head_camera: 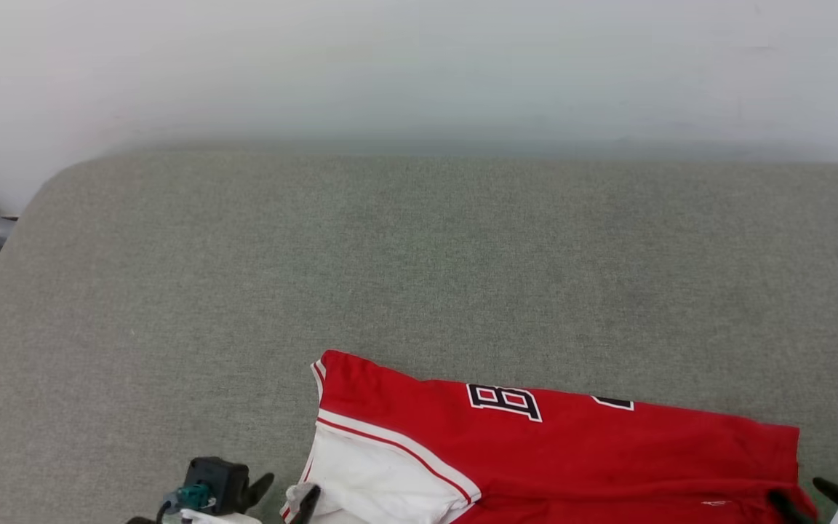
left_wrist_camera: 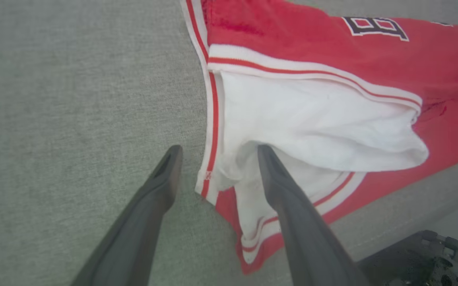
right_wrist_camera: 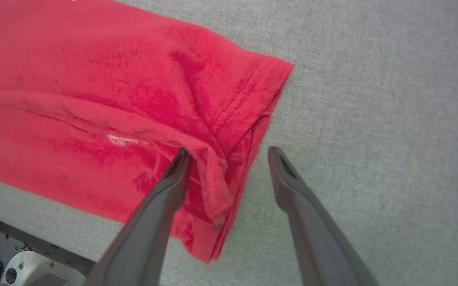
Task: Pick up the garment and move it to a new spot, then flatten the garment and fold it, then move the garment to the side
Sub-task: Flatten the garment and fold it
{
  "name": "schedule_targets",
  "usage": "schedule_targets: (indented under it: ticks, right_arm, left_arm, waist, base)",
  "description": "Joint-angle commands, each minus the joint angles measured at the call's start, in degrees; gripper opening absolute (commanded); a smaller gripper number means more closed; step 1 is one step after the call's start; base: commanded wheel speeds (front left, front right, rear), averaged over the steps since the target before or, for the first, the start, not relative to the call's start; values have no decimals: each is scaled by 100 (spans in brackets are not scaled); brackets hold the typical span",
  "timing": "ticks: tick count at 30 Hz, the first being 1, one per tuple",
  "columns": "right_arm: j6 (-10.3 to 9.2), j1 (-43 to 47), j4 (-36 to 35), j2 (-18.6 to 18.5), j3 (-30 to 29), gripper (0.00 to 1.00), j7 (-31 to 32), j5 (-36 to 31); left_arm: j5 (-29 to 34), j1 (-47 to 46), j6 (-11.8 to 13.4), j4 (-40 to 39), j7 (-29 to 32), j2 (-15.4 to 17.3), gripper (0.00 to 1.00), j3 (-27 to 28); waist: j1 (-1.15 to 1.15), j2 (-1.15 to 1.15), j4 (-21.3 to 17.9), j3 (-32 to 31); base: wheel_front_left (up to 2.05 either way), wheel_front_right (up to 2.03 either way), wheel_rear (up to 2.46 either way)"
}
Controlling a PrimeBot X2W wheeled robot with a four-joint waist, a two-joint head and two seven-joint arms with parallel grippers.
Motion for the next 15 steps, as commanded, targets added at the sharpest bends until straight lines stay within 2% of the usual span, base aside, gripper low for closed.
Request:
schedule_targets:
  ticks: [1,8,15]
  right_arm:
    - [-9,-60,-68,-58,-44,100,38,43]
    - [-8,-98,-789,47,-588,100,712,367]
    - [-8,-82,-1130,634,-1361,100,1493,-3]
  left_arm:
    - [35,-29,32,-30,-80,-26,100,51]
    - [166,-142,374,-289,-810,-84,100,444]
    - [563,-307,645,-452,-1494,-250,100,684]
  waist:
    - [0,0,-6,-59]
    - [0,0,7,-165]
    - [0,0,104,-82]
  base:
    - [0,0,0]
    - [0,0,0]
    - [0,0,0]
